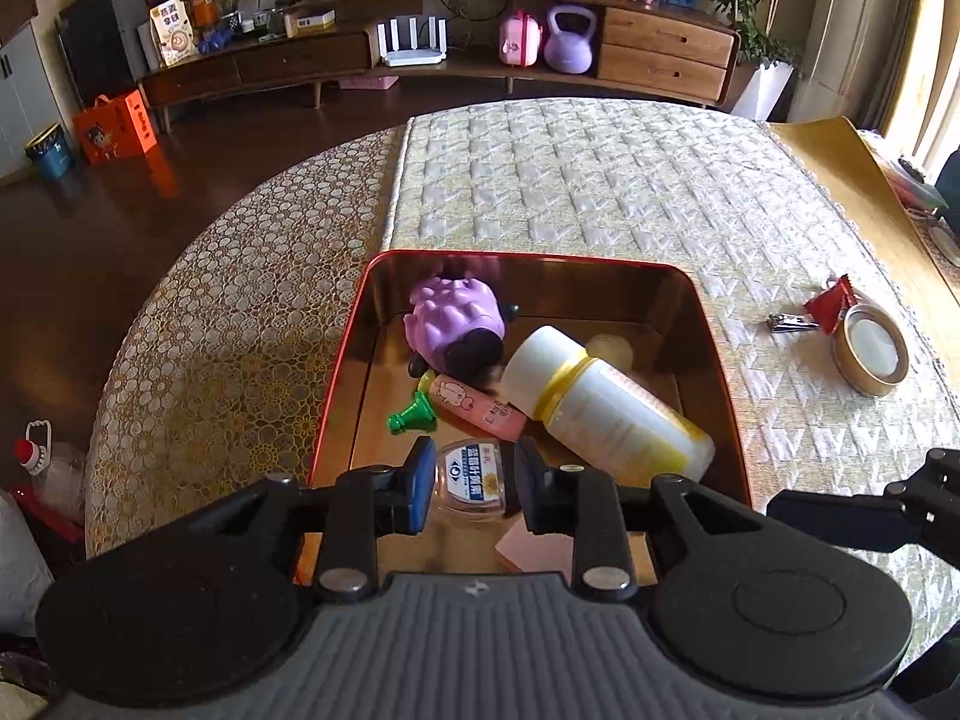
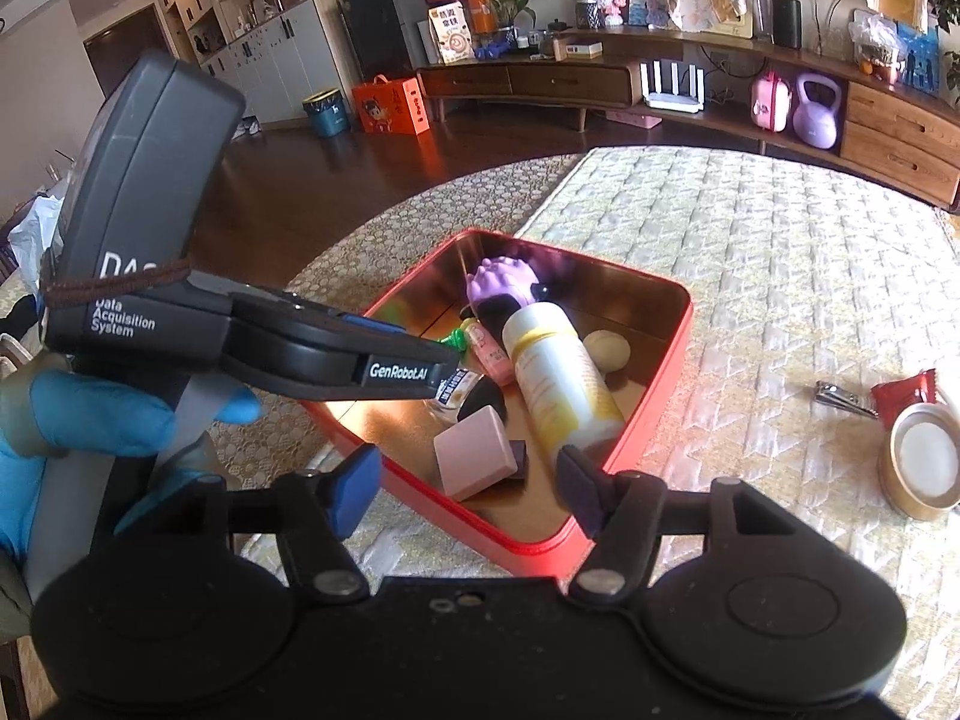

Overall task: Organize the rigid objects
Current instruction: 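Open the right tool to drop the pink block while the left tool releases the green pawn in the tin, then withdraw both tools from the tin toward the tan bowl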

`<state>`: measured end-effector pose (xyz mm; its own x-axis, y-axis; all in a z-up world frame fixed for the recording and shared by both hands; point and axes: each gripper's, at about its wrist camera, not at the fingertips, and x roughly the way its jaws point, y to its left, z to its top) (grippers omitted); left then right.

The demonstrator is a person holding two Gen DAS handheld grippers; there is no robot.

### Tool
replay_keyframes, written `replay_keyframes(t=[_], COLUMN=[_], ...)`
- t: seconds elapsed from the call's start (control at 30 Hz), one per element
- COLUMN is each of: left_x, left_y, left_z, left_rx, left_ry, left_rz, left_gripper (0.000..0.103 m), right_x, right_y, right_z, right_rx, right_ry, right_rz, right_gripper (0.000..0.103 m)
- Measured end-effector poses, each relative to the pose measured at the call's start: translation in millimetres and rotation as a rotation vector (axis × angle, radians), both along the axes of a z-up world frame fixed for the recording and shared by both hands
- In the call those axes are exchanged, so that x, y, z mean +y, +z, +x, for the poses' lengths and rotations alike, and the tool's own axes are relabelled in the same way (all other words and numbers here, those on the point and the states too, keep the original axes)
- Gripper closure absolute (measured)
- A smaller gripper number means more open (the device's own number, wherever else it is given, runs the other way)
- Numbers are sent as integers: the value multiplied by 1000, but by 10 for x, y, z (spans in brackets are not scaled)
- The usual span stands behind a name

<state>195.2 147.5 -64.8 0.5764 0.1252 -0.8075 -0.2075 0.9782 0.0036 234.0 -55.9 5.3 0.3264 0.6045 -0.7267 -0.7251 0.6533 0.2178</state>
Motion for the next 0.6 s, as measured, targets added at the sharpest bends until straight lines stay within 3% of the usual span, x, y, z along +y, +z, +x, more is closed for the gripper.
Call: replay_keyframes(t=[0.13,0.2,0.27,0.47,0.6], left_x=[-80,-119,-163,-342,-480], left_y=[58,87,125,228,268], left_z=[-64,-100,-143,-235,-286], left_rx=[-10,-22,-43,-69,-81], left_ry=[-8,-7,-5,-27,-45], left_rz=[5,5,7,-7,-18], left_gripper=[72,53,41,41,35], right_x=[-130,-200,-266,-531,-724], right_y=[60,80,98,188,252], right_z=[-49,-63,-64,-136,-177], right_rx=[-25,-32,-41,-78,-105], right_ry=[-4,-13,-21,-59,-84], right_rz=[2,1,2,8,29], right_gripper=[33,33,29,20,14])
